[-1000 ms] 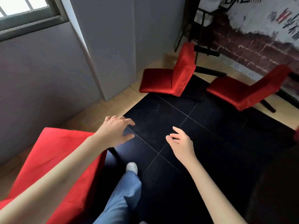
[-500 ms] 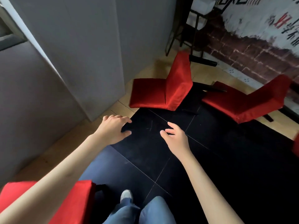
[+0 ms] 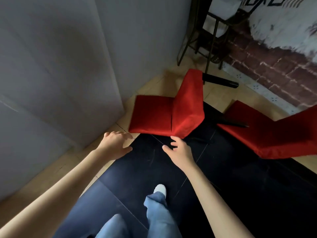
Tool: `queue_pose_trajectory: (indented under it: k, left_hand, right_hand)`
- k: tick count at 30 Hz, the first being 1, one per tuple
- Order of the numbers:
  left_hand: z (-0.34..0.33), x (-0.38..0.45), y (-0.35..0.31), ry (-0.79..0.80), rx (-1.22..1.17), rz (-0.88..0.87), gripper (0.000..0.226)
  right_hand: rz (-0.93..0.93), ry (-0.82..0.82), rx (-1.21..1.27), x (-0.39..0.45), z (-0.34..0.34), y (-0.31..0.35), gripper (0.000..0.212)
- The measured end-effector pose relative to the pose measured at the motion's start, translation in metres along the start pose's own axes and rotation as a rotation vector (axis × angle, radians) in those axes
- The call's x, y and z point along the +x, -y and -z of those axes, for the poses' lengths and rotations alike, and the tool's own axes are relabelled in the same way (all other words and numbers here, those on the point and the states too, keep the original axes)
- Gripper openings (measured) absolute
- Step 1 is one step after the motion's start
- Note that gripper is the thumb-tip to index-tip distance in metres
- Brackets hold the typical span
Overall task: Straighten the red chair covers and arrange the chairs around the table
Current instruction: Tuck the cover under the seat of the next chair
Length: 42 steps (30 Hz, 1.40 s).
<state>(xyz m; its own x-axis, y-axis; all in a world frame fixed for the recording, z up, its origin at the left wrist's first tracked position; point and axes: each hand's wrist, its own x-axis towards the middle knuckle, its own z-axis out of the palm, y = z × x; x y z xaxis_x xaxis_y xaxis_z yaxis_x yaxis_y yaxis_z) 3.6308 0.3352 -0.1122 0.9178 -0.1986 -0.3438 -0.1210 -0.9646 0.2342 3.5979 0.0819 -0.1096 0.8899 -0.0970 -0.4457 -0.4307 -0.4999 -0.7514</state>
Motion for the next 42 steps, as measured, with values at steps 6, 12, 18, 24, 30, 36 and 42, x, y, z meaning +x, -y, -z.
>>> queue_pose_trajectory:
  k: [6,12,18,24,30,36,42]
  left_hand:
    - [-0.005,0.098,0.006,0.094,-0.053,0.125,0.043]
    - [-0.024,0.196,0.05,0.212,-0.072,0.189,0.052]
    - [-0.052,0.313,0.095,0.326,-0.027,0.187,0.059]
    - [-0.119,0.395,0.132,0.406,0.022,0.197,0.057]
    - [-0.229,0.433,0.161,0.493,0.045,0.257,0.066]
    - [-0.334,0.471,0.178,0.382,0.142,0.161,0.066]
    - [-0.431,0.49,0.192,0.377,0.013,0.39,0.088]
  right_hand:
    - [-0.054,0.091,-0.065,0.099,0.006,0.013,0.059]
    - [-0.177,0.116,-0.145,0.188,-0.012,0.006,0.063]
    - [-0.3,0.09,-0.231,0.287,-0.044,-0.01,0.065]
    - [-0.343,0.113,-0.257,0.384,-0.096,-0.048,0.061]
    - [-0.406,0.129,-0.274,0.45,-0.148,-0.13,0.065]
    - [-0.413,0.041,-0.255,0.505,-0.205,-0.227,0.068]
    - [-0.359,-0.229,-0.253,0.541,-0.26,-0.298,0.067]
